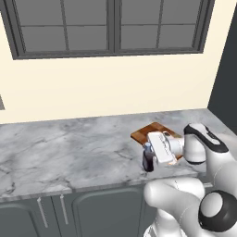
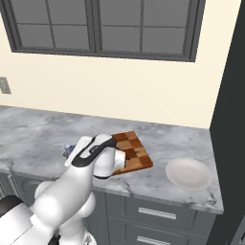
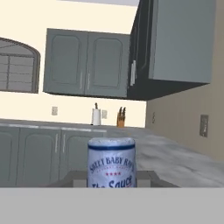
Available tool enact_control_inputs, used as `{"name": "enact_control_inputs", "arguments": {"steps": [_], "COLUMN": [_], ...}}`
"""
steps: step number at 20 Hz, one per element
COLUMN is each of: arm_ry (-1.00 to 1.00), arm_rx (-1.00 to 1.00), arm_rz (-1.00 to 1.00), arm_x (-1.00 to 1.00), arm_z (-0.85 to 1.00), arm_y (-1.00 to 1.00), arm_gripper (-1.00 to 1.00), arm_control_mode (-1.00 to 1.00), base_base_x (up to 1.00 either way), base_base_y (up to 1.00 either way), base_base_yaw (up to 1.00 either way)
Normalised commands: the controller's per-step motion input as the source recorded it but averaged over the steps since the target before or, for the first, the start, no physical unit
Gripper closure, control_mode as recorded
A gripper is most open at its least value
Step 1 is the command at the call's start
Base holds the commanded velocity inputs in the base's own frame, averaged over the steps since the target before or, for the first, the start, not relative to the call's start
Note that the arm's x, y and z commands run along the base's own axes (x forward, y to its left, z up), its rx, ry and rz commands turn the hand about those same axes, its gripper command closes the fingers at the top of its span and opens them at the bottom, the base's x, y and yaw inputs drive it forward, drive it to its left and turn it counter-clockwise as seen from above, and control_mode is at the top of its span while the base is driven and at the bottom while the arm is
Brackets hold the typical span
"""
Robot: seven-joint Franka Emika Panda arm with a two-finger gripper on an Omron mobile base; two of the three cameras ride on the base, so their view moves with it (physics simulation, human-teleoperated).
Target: Pick the chicken drumstick from the plate and place it on the cutting board. Then pick the condiment bottle from the cabinet and place it next to the cutting board.
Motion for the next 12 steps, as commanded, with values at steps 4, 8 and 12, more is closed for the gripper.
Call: {"name": "enact_control_inputs", "arguments": {"steps": [4,8,12], "arm_ry": [0.0,0.0,0.0], "arm_rx": [0.04,0.04,0.04], "arm_rz": [-0.05,-0.05,-0.05], "arm_x": [0.01,0.0,0.02], "arm_z": [-0.39,-0.36,-0.36], "arm_y": [0.0,0.0,0.0], "arm_gripper": [1.0,1.0,1.0], "arm_control_mode": [-1.0,-1.0,-1.0], "base_base_x": [0.0,0.0,0.0], "base_base_y": [0.0,0.0,0.0], "base_base_yaw": [0.0,0.0,0.0]}}
